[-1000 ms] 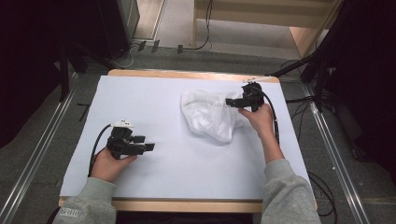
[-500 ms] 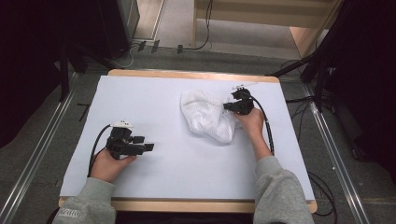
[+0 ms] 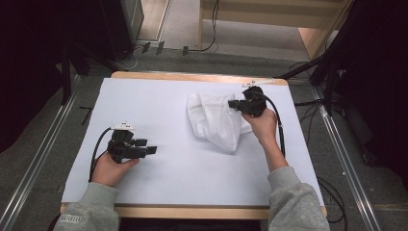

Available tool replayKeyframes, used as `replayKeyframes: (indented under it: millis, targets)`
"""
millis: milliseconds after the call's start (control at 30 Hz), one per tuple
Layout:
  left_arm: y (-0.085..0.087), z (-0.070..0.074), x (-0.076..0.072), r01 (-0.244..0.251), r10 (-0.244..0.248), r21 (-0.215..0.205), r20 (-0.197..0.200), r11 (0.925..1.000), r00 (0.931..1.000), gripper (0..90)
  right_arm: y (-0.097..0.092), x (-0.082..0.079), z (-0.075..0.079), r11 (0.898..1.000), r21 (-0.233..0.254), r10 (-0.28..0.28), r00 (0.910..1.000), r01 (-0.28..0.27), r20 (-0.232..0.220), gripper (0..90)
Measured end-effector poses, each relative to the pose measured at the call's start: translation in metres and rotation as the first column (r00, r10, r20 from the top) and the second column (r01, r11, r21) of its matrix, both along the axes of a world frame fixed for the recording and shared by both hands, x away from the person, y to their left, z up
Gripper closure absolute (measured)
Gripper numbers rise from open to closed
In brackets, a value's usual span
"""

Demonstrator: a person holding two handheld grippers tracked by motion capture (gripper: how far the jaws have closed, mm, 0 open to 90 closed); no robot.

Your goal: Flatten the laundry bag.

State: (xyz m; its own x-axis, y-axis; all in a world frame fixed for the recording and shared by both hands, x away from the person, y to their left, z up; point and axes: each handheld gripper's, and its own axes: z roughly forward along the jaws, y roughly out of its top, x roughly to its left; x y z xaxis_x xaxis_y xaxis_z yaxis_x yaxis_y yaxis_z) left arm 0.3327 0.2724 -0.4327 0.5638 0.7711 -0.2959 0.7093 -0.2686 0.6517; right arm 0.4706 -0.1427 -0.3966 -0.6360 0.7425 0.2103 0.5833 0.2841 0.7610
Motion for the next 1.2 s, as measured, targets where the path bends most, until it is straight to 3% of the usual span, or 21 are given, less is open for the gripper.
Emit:
replayKeyframes:
  millis: [400,667,867,1200]
  targets:
    - [0.002,0.004,0.003,-0.001,0.001,-0.013,-0.003,0.9999,1.0000,40.7,0.026,-0.046,0.017,0.992,0.002,0.123,0.9913,-0.124,0.046,89.3]
    - [0.001,0.006,0.006,0.000,0.000,-0.017,-0.006,0.9999,1.0000,41.3,0.044,-0.080,0.008,0.978,-0.030,0.207,0.9778,-0.206,0.033,89.3]
    - [-0.001,0.006,0.007,0.004,-0.004,-0.021,-0.004,0.9998,1.0000,41.3,0.049,-0.099,0.003,0.970,-0.019,0.244,0.9694,-0.244,0.025,89.3]
    - [-0.003,0.009,0.011,0.011,-0.011,-0.029,0.009,0.9995,0.9999,41.3,0.067,-0.137,-0.015,0.946,-0.038,0.321,0.9469,-0.322,-0.017,89.1]
